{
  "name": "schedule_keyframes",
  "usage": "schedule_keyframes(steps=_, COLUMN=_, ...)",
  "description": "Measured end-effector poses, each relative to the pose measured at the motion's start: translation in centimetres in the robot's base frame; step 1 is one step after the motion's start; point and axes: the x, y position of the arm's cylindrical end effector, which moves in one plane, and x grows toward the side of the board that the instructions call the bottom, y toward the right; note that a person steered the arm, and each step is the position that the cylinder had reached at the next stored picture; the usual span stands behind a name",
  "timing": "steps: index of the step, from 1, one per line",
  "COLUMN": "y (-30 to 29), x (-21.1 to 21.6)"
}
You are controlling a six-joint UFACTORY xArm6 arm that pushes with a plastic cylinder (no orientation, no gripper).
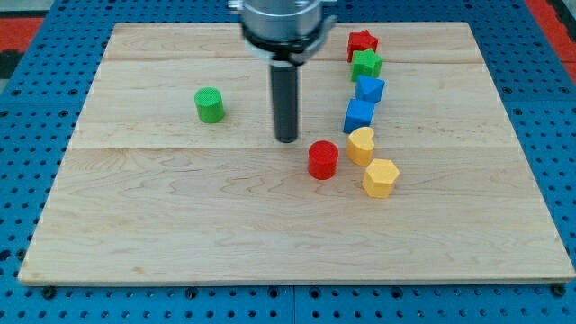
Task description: Slide the red circle a bit down and right
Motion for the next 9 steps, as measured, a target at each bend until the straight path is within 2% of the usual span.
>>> schedule_keyframes(steps=2, y=1.9, x=10.4)
schedule_keyframes(steps=3, y=-1.5, x=11.8)
schedule_keyframes(steps=5, y=-9.2, x=11.8)
schedule_keyframes(steps=7, y=-20.3, x=11.8)
schedule_keyframes(steps=8, y=-19.0, x=11.4)
schedule_keyframes(steps=9, y=-12.3, x=9.6)
